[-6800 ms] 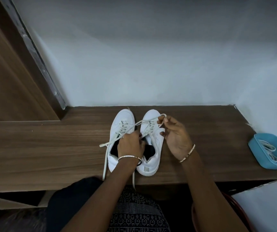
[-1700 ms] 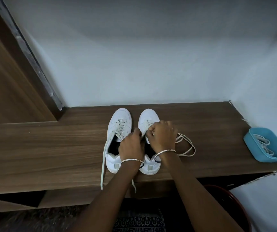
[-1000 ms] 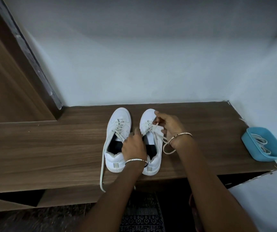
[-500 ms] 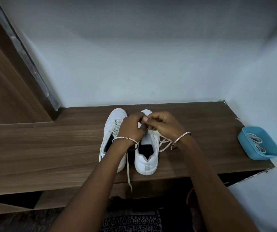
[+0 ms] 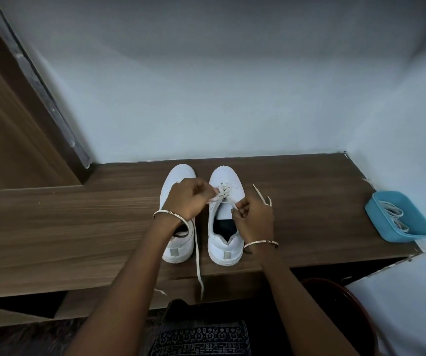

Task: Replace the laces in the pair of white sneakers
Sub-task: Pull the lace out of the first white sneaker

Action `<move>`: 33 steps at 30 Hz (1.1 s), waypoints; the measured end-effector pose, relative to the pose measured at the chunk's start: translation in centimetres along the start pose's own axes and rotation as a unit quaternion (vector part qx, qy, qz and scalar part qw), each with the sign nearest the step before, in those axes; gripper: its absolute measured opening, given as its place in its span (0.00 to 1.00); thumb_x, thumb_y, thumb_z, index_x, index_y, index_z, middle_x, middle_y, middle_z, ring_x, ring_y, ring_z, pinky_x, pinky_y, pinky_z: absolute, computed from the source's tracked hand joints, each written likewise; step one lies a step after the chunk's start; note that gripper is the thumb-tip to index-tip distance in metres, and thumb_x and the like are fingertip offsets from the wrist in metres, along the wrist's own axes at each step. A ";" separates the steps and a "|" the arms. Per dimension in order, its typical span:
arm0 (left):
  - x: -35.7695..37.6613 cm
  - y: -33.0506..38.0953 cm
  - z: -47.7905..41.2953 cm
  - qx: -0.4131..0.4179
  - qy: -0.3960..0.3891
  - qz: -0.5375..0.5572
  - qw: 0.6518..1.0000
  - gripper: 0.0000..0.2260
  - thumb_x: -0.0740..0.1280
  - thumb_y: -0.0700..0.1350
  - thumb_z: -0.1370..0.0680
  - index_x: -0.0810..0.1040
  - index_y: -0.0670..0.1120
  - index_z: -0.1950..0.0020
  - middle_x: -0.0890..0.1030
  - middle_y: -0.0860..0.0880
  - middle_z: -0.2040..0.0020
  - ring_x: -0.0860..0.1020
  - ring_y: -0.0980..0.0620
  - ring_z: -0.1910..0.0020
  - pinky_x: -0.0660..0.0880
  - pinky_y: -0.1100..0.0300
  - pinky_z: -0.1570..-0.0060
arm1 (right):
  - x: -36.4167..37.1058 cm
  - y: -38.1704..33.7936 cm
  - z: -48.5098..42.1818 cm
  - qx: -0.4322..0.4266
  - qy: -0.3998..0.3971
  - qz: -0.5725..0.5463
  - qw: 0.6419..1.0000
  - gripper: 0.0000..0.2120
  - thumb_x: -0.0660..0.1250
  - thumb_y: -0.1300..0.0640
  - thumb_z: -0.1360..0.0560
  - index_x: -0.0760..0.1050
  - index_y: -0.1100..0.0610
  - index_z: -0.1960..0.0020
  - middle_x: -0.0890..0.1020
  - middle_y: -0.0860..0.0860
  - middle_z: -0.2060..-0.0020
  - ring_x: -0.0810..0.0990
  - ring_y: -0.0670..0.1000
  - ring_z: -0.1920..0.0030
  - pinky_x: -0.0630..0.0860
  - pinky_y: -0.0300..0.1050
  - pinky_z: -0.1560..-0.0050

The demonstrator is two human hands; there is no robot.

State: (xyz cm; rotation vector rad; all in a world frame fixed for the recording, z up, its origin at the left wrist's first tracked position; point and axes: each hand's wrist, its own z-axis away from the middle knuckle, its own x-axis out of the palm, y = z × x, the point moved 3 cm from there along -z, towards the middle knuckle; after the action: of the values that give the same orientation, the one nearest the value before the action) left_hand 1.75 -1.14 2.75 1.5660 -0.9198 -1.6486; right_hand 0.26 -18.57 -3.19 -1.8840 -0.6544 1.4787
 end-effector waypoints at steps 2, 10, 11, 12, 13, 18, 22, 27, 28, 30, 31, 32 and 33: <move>0.0 -0.4 0.4 0.031 -0.057 -0.144 0.987 0.07 0.74 0.55 0.27 0.84 0.54 0.61 0.77 0.62 0.70 0.75 0.64 0.68 0.63 0.73 0.69 | 0.1 0.1 0.1 0.014 0.011 -0.003 1.000 0.06 0.74 0.61 0.31 0.77 0.56 0.60 0.77 0.44 0.70 0.78 0.46 0.66 0.76 0.44 0.58; -3.9 -3.7 0.5 -0.079 0.135 0.322 0.934 0.11 0.63 0.37 0.20 0.77 0.45 0.61 0.80 0.50 0.70 0.79 0.53 0.72 0.73 0.60 0.68 | 0.4 0.3 1.0 0.063 0.067 -0.035 0.995 0.05 0.72 0.61 0.30 0.77 0.55 0.61 0.78 0.44 0.70 0.79 0.46 0.66 0.75 0.41 0.61; -4.7 -3.8 0.6 -0.121 0.145 0.426 0.885 0.11 0.61 0.38 0.19 0.74 0.44 0.62 0.78 0.49 0.71 0.80 0.52 0.72 0.73 0.61 0.68 | 0.6 0.3 1.0 0.063 0.067 -0.036 0.995 0.05 0.72 0.60 0.30 0.76 0.55 0.61 0.79 0.45 0.69 0.80 0.47 0.66 0.75 0.41 0.61; -5.2 -4.0 0.8 -0.154 0.151 0.495 0.842 0.12 0.60 0.40 0.19 0.72 0.44 0.63 0.76 0.49 0.72 0.79 0.52 0.73 0.73 0.61 0.68 | 0.8 0.3 1.1 0.063 0.065 -0.037 0.995 0.05 0.72 0.60 0.30 0.76 0.55 0.61 0.80 0.46 0.68 0.80 0.47 0.65 0.76 0.42 0.60; -5.6 -4.0 0.9 -0.181 0.159 0.535 0.810 0.12 0.60 0.41 0.20 0.71 0.44 0.63 0.74 0.49 0.73 0.76 0.53 0.76 0.72 0.61 0.68 | 0.9 0.3 1.1 0.064 0.065 -0.035 0.995 0.05 0.72 0.60 0.30 0.76 0.55 0.61 0.80 0.47 0.67 0.80 0.48 0.65 0.76 0.42 0.60; -5.5 -4.7 0.6 -0.170 0.167 -0.103 0.966 0.15 0.65 0.54 0.23 0.78 0.46 0.65 0.81 0.45 0.68 0.80 0.43 0.67 0.72 0.57 0.63 | 1.1 0.3 1.3 0.061 0.070 -0.024 0.995 0.06 0.72 0.59 0.29 0.75 0.55 0.61 0.80 0.48 0.66 0.80 0.49 0.65 0.75 0.42 0.62; -1.9 -0.8 0.6 0.095 0.211 -0.341 0.911 0.12 0.64 0.56 0.24 0.82 0.51 0.55 0.82 0.47 0.57 0.80 0.40 0.56 0.72 0.54 0.59 | 1.3 0.1 1.3 0.055 0.067 -0.013 0.996 0.06 0.72 0.58 0.29 0.75 0.55 0.60 0.81 0.48 0.66 0.80 0.50 0.63 0.75 0.45 0.60; 5.3 0.9 -0.1 0.166 0.024 -0.453 0.876 0.12 0.65 0.57 0.24 0.84 0.54 0.47 0.81 0.52 0.48 0.76 0.46 0.43 0.67 0.51 0.46 | 1.5 0.4 1.2 0.058 0.056 -0.003 0.997 0.04 0.71 0.58 0.29 0.75 0.54 0.58 0.82 0.49 0.63 0.81 0.54 0.60 0.69 0.42 0.61; 5.8 0.7 -0.1 0.153 0.022 -0.486 0.860 0.08 0.69 0.53 0.26 0.85 0.53 0.51 0.81 0.52 0.52 0.78 0.47 0.46 0.68 0.51 0.47 | 1.4 0.4 1.2 0.054 0.053 -0.005 0.997 0.05 0.71 0.57 0.28 0.75 0.54 0.58 0.83 0.49 0.63 0.82 0.53 0.60 0.69 0.42 0.61; 5.9 0.5 -0.2 0.132 0.046 -0.519 0.843 0.03 0.77 0.46 0.36 0.84 0.51 0.65 0.80 0.52 0.64 0.80 0.48 0.59 0.73 0.53 0.54 | 1.4 0.4 1.2 0.047 0.054 -0.008 0.997 0.06 0.72 0.54 0.27 0.75 0.54 0.58 0.83 0.49 0.63 0.82 0.52 0.60 0.70 0.42 0.61; 5.9 0.2 -0.4 0.139 0.055 -0.511 0.846 0.07 0.79 0.44 0.41 0.82 0.50 0.70 0.78 0.52 0.68 0.80 0.48 0.64 0.73 0.53 0.58 | 1.4 0.5 1.2 0.047 0.057 -0.010 0.997 0.06 0.72 0.55 0.27 0.75 0.54 0.58 0.82 0.49 0.63 0.82 0.52 0.61 0.70 0.42 0.61; 5.5 0.0 -0.4 0.142 0.065 -0.499 0.853 0.09 0.80 0.42 0.42 0.81 0.50 0.71 0.77 0.52 0.70 0.79 0.48 0.66 0.73 0.53 0.59 | 1.3 0.5 1.2 0.050 0.060 -0.014 0.997 0.06 0.72 0.56 0.27 0.75 0.55 0.58 0.82 0.49 0.63 0.81 0.52 0.61 0.70 0.42 0.61; 5.1 -0.1 -0.3 0.134 0.071 -0.473 0.868 0.09 0.79 0.41 0.41 0.81 0.50 0.70 0.77 0.51 0.68 0.79 0.47 0.67 0.73 0.52 0.59 | 1.3 0.5 1.3 0.053 0.065 -0.020 0.996 0.06 0.72 0.57 0.28 0.75 0.55 0.58 0.82 0.49 0.64 0.81 0.52 0.62 0.71 0.42 0.60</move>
State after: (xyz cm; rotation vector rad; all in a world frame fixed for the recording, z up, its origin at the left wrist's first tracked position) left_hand 1.80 -5.43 0.04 2.5486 -0.2714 -2.0252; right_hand -0.65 -17.76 -4.65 -1.8564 -0.5384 1.3262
